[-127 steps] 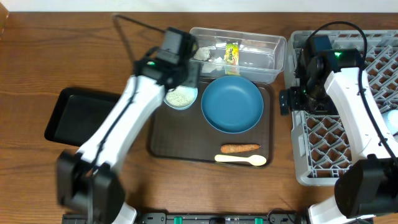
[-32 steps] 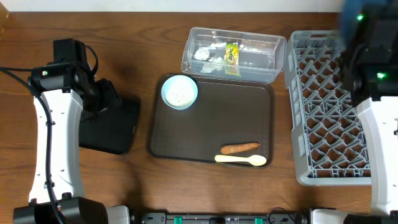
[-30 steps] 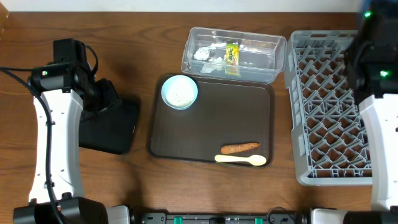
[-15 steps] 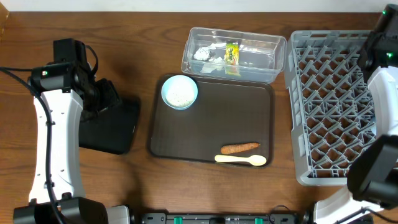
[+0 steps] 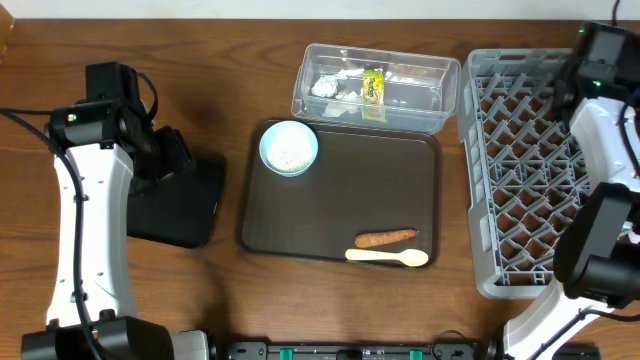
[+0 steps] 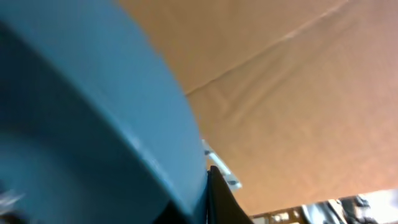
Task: Sort waste into correct bins and load items into the dishwasher rack
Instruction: 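Lower the blue plate into the dish rack with the right gripper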
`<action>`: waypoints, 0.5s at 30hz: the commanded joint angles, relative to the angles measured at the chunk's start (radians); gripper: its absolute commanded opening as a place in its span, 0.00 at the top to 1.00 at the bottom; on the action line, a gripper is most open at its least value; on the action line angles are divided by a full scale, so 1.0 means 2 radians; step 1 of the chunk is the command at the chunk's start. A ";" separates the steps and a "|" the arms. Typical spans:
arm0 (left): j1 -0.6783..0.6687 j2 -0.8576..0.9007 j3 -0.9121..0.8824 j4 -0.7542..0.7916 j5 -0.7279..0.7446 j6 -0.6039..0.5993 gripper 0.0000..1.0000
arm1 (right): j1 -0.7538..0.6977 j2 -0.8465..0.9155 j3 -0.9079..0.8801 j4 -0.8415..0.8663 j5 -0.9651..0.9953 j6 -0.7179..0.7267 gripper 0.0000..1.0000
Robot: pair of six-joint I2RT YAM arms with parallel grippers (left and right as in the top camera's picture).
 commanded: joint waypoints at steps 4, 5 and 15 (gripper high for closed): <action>0.000 -0.006 0.006 -0.003 -0.001 -0.001 0.35 | 0.027 0.010 -0.001 -0.045 -0.086 0.052 0.49; 0.000 -0.006 0.006 -0.003 -0.001 -0.001 0.34 | 0.030 0.010 -0.001 -0.046 -0.085 0.052 0.43; 0.000 -0.006 0.006 -0.003 -0.001 -0.001 0.35 | 0.043 -0.028 -0.001 -0.099 -0.128 0.053 0.21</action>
